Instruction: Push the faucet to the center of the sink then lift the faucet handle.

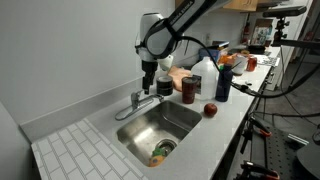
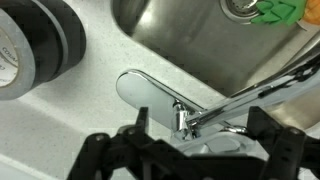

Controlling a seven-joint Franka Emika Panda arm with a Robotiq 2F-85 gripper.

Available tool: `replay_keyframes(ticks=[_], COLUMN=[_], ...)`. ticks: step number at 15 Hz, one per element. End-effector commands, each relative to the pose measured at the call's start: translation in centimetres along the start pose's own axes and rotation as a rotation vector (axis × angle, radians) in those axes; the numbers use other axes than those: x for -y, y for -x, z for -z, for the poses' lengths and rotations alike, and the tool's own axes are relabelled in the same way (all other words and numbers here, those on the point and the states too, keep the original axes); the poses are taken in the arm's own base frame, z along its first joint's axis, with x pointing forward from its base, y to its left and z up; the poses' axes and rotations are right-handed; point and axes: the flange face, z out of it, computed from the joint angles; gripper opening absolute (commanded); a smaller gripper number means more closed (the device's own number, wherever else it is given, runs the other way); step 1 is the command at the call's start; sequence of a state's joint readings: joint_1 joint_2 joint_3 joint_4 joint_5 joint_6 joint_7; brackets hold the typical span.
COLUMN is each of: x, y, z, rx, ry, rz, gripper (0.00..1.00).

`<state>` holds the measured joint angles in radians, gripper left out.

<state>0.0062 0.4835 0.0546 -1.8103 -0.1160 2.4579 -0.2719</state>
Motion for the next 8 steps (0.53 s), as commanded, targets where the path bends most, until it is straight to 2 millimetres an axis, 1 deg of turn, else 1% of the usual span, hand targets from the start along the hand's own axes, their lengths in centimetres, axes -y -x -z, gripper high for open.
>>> replay_keyframes(ticks=[1,8], x=[-0.6,-0.1], y=[-2.0,-4.9], z=[0.3,2.7], rx=[-0.063,-0.183], ry=[0.057,0.138], rz=[0.015,0.044], gripper=[1.0,1.0])
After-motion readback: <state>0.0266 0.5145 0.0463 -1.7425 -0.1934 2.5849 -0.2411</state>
